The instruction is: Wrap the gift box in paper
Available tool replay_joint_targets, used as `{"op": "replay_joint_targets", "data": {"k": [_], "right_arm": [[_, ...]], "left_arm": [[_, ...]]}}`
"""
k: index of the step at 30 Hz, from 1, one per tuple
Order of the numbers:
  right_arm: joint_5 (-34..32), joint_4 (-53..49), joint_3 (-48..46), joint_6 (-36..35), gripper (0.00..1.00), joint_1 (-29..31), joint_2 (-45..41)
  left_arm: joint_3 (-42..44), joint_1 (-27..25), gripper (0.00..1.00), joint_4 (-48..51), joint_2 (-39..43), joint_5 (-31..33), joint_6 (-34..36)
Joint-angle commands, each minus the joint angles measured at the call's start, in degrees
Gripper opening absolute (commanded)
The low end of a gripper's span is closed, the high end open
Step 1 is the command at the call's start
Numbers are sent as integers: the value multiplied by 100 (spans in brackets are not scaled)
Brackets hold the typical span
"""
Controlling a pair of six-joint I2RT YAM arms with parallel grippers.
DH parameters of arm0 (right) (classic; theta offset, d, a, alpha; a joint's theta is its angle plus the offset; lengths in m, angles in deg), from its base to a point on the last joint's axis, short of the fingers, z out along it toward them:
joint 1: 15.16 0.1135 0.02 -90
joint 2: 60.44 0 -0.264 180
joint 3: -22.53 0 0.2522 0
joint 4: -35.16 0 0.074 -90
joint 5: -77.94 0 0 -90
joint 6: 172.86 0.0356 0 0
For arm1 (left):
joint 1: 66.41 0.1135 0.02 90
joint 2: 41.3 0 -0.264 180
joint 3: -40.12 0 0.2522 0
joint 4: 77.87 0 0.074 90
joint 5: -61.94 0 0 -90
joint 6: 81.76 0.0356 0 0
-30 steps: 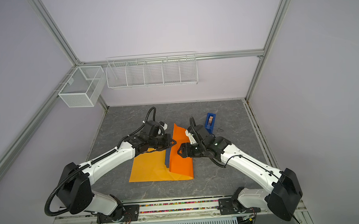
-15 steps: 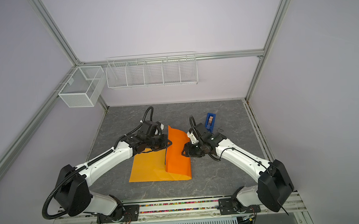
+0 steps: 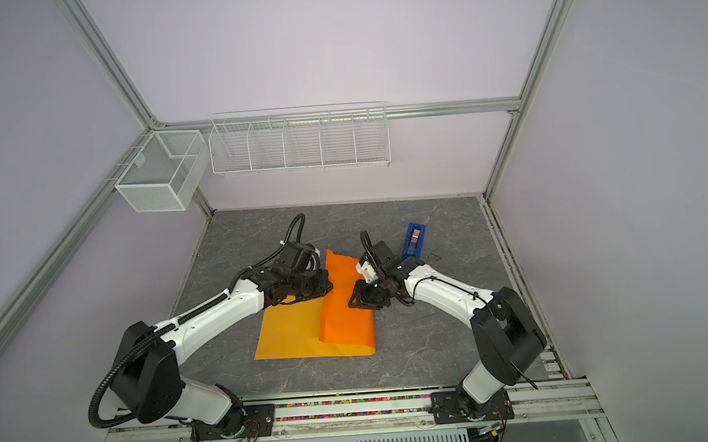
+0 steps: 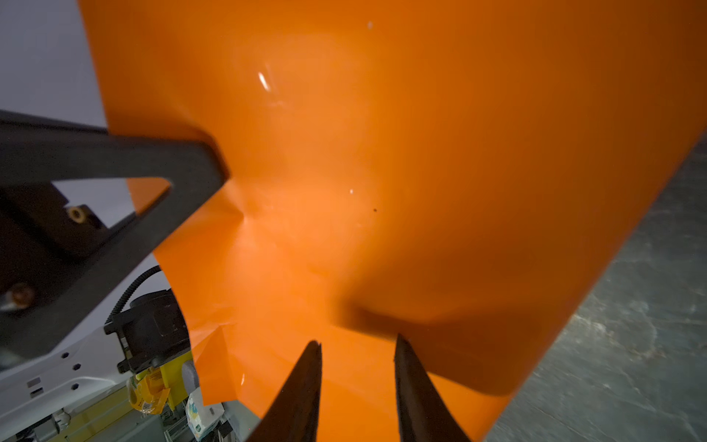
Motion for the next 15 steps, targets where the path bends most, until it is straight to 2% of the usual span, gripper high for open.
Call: {"op": "replay_joint_targets", "data": {"k": [1, 7, 11, 15], "right_arm": [[98, 64, 46, -37, 35, -4, 163], [66, -44, 2, -100, 34, 1, 337], [92, -69, -8, -98, 34, -5, 311], [83, -117, 19, -110, 34, 0, 300]], "left_arm": [[143, 59, 1, 28, -112, 184, 114], [384, 260, 15, -72, 43, 112, 48], [559, 492, 40, -48, 408, 25, 18], [764, 639, 54, -260, 607, -596, 59]]}}
